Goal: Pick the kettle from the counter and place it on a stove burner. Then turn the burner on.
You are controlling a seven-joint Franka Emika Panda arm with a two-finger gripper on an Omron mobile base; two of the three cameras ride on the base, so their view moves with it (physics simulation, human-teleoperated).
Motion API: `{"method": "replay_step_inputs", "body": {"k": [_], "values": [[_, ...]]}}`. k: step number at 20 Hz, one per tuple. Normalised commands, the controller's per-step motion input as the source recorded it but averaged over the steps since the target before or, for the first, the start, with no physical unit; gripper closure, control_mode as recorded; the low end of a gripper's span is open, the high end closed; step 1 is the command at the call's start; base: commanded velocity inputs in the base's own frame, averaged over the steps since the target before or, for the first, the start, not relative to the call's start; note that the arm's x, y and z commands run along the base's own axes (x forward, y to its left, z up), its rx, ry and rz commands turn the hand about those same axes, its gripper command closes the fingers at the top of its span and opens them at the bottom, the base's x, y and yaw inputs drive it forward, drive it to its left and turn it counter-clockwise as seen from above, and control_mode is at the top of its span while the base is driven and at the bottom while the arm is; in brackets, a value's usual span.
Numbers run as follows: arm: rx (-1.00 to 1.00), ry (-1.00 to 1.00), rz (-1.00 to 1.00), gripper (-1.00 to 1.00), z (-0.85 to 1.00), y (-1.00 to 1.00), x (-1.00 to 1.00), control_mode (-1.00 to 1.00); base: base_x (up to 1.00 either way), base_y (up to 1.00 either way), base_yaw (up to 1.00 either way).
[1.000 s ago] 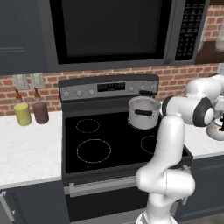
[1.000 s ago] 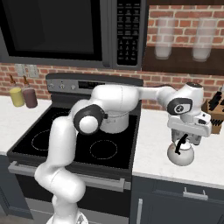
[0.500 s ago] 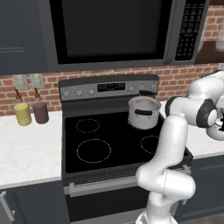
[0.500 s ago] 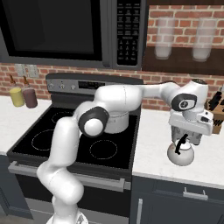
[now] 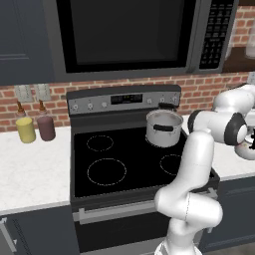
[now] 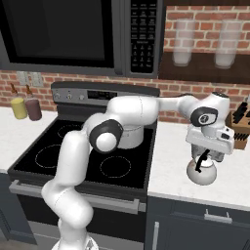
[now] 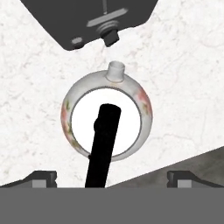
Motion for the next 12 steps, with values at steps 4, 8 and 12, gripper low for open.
{"method": "replay_step_inputs", "body": {"k": [4, 8, 12], "values": [[0.0, 0.0, 0.0, -1.0, -0.21, 0.07, 0.0, -1.0, 0.0, 0.0, 0.0], [0.0, 0.0, 0.0, -1.0, -0.28, 0.0, 0.0, -1.0, 0.0, 0.0, 0.0], [0.0, 0.0, 0.0, -1.0, -0.21, 0.0, 0.0, -1.0, 0.0, 0.0, 0.0]]}}
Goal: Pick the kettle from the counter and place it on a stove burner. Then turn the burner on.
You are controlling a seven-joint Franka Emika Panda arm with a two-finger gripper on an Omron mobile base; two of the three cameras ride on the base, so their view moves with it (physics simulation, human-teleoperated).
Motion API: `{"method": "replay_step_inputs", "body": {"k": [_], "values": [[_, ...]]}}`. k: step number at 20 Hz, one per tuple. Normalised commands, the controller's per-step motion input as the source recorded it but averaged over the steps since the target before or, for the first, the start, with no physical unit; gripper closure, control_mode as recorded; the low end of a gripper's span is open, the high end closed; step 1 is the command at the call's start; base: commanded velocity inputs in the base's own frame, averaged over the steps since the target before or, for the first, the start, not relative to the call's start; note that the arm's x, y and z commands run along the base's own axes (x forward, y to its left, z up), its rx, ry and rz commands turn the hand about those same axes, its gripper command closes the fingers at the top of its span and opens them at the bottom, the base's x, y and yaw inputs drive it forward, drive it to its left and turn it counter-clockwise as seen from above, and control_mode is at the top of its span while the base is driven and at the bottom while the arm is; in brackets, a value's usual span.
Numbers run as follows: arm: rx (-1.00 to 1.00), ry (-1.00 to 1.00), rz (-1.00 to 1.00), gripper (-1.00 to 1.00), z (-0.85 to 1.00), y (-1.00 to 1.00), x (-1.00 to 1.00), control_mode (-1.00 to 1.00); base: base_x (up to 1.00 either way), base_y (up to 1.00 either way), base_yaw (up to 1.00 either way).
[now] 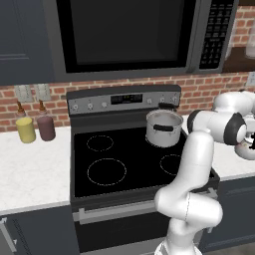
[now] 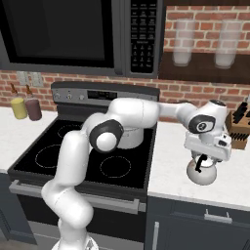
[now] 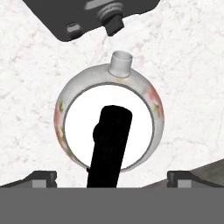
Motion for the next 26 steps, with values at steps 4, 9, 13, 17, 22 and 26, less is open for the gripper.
{"method": "replay_step_inputs", "body": {"k": [4, 9, 13, 17, 22, 26], "values": [[0.0, 0.0, 0.0, -1.0, -0.05, 0.0, 0.01, -1.0, 0.0, 0.0, 0.0], [0.0, 0.0, 0.0, -1.0, 0.0, 0.0, 0.04, -1.0, 0.0, 0.0, 0.0], [0.0, 0.0, 0.0, -1.0, 0.0, 0.0, 0.0, -1.0, 0.0, 0.0, 0.0], [0.0, 0.0, 0.0, -1.0, 0.0, 0.0, 0.0, -1.0, 0.0, 0.0, 0.0], [0.0, 0.0, 0.0, 1.0, 0.0, 0.0, 0.0, -1.0, 0.0, 0.0, 0.0], [0.0, 0.0, 0.0, 1.0, 0.0, 0.0, 0.0, -1.0, 0.0, 0.0, 0.0]]}}
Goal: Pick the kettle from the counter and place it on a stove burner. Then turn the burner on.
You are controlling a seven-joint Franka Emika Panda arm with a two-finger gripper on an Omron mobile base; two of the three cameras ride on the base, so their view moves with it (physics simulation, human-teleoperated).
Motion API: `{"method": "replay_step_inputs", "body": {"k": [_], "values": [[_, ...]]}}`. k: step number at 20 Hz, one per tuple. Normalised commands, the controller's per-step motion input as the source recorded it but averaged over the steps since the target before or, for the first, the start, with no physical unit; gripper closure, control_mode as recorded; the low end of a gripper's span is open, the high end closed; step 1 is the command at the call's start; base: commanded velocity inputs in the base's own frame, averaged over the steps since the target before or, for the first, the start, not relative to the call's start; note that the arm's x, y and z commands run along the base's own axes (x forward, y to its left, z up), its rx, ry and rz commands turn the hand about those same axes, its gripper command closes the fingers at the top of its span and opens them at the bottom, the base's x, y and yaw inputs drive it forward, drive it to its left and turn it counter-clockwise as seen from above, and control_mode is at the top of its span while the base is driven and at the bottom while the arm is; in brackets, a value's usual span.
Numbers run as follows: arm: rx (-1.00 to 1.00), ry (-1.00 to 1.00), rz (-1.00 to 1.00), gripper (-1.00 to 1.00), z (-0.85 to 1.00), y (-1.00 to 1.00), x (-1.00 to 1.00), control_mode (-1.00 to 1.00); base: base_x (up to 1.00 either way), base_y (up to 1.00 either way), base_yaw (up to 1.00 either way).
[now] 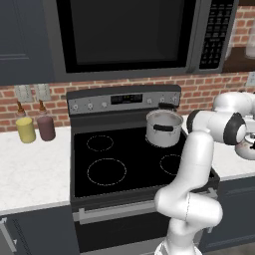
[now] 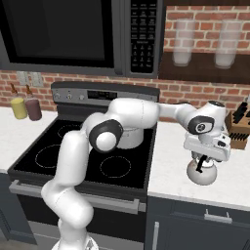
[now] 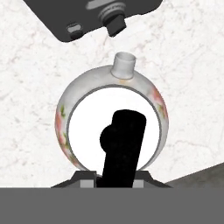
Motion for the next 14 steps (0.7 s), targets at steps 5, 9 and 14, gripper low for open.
{"method": "replay_step_inputs", "body": {"k": [5, 9, 14], "values": [[0.0, -0.03, 0.0, 1.0, 0.0, 0.0, -0.08, -1.0, 0.0, 0.0, 0.0], [0.0, -0.08, 0.02, 1.0, 0.2, 0.16, -0.41, -1.0, 0.0, 0.0, 0.0], [0.0, -0.14, 0.07, 1.0, 0.44, 0.55, -0.58, -1.0, 0.0, 0.0, 0.0]]}}
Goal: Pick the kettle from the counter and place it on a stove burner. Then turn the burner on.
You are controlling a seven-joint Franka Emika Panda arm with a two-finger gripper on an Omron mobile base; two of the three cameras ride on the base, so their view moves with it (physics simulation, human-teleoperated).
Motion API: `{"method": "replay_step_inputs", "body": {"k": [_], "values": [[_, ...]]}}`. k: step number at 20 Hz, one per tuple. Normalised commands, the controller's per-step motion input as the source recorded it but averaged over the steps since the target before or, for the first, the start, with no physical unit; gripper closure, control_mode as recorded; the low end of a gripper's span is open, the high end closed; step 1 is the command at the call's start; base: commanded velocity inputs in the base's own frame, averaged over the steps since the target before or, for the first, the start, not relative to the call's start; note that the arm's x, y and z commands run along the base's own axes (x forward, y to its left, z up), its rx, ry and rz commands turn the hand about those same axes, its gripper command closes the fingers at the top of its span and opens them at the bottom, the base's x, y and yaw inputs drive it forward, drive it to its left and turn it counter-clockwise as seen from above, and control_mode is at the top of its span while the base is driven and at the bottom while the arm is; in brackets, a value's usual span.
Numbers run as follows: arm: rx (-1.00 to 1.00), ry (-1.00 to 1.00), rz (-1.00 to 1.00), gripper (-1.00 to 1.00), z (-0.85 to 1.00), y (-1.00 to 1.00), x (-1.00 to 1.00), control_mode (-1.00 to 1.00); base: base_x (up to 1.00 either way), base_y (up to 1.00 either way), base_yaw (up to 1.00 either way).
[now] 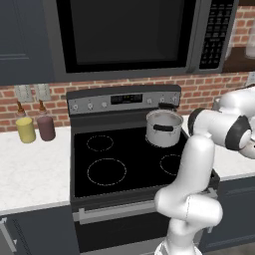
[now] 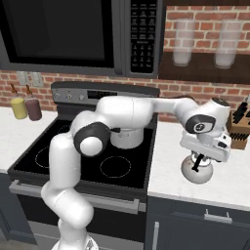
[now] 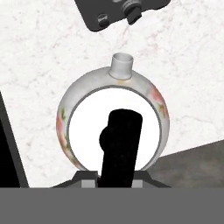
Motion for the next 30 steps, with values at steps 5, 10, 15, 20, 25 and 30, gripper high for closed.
{"method": "replay_step_inputs", "body": {"k": [5, 10, 15, 20, 25, 30], "values": [[-0.02, -0.11, 0.08, 1.0, 0.31, 0.88, -0.27, -1.0, 0.0, 0.0, 0.0], [-0.04, -0.06, 0.1, 1.0, 0.39, 1.0, -0.45, -1.0, 0.0, 0.0, 0.0], [-0.04, -0.01, 0.14, 1.0, 0.36, 1.0, -0.47, -1.0, 0.0, 0.0, 0.0], [-0.05, 0.0, 0.12, 1.0, 0.33, 1.0, -0.41, -1.0, 0.0, 0.0, 0.0], [-0.05, -0.05, 0.09, 1.0, 0.39, 0.99, -0.35, -1.0, 0.0, 0.0, 0.0], [-0.01, -0.11, 0.11, 1.0, 0.54, 0.86, -0.1, -1.0, 0.0, 0.0, 0.0]]}}
